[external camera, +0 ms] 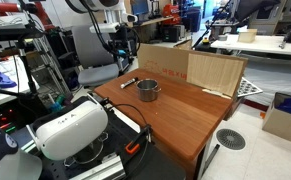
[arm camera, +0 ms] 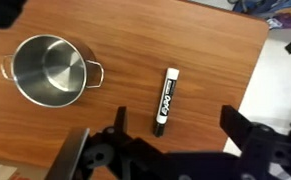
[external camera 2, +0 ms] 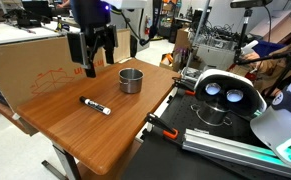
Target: Pick the marker and put it in the pot
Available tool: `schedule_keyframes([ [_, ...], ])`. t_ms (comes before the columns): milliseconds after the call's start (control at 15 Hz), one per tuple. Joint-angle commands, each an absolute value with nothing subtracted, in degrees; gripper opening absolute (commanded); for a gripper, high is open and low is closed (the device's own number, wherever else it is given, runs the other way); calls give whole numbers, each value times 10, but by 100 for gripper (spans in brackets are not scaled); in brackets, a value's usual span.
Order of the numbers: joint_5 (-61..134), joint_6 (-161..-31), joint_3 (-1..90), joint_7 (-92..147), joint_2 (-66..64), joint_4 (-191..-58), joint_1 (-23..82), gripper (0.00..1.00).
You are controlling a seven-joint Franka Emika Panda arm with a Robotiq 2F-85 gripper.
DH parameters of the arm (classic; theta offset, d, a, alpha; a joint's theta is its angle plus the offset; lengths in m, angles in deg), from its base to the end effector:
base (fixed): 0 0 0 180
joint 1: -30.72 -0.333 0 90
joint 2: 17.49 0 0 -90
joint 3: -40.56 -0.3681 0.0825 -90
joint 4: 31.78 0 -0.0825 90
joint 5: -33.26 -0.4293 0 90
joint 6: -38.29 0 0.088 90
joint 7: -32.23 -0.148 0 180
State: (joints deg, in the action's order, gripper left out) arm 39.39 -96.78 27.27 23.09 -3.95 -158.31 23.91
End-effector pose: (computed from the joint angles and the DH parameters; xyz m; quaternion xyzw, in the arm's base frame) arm 0.5465 0.1964 0.2438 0.9904 0.1325 -0.0359 0.0189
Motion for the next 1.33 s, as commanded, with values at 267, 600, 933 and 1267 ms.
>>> schedule_keyframes([
  [267,377,-965,301,230,59,-1511,215,100],
  [600,383,-992,318,223,104,-1498,202,100],
  [933,384,-995,330,223,133,-1481,194,100],
  [1267,395,-1004,344,216,162,-1462,183,100],
])
